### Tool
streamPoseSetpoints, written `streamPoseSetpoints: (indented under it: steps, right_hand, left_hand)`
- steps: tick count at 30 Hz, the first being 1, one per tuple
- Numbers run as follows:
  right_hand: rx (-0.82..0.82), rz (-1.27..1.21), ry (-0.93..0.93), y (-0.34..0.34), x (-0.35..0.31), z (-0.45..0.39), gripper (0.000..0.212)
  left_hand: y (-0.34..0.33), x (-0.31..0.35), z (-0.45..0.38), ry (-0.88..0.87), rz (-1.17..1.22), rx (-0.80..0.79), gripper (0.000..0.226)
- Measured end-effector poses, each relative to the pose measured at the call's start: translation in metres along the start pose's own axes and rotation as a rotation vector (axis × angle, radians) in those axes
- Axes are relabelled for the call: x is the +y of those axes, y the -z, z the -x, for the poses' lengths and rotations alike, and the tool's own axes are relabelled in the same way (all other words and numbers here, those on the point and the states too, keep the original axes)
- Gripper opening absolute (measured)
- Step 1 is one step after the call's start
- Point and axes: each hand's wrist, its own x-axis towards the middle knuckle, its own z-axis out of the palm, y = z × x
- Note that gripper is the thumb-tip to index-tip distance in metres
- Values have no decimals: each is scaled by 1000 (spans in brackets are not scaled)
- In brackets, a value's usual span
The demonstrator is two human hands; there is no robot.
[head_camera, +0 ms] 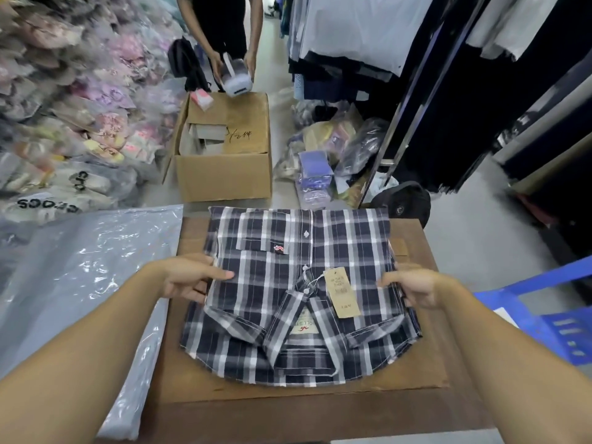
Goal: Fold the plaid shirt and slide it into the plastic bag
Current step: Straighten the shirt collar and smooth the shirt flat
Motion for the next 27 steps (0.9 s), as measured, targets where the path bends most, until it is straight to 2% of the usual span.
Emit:
streamPoseSetpoints:
  steps: [2,5,7,8,9,10,12,14,15,17,19,21,25,27]
  right_hand:
    - [-23,-5,-29,1,1,-2,46]
    - [-33,230,-102,-1,-5,4,60]
    - [24,310,-78,-1,-15,7,79]
    - [79,268,-39,-2,-21,7,85]
    - [148,196,8,-3,-27,6,82]
    - [238,124,71,-4,-32,1,70]
    - [398,75,192,-9,-40,-7,51]
    - [489,21,238,-11,-44,-20,51]
    - [519,-28,247,-11,-47,-26,50]
    - [572,-110,243,-7,-51,-41,43]
    - [581,-180,250,-3,-57,-51,24]
    - [579,-211,272,0,-62,-59,15]
    - [475,-267,278,2,-61,-68,38]
    - [450,-264,280,2,-59,-69,48]
  left_hand:
    - [-3,5,3,32,-38,-41,91]
    - [-7,15,13,128,-181,-97,70]
    - [-4,24,14,202,-275,-84,76]
    - [-2,31,14,213,-270,-39,84]
    - [0,37,13,210,-222,31,91]
    - [2,42,9,195,-133,124,93]
    - [5,48,-7,105,60,379,85]
    - [3,52,-23,-43,165,615,71]
    - [2,55,-30,-102,200,661,66]
    - [-2,60,-41,-140,326,666,50]
    - [0,65,-49,-135,448,650,31]
    - [4,67,-56,-113,499,647,22]
    - [12,68,-61,-112,609,597,11]
    - [16,64,-66,-120,653,562,14]
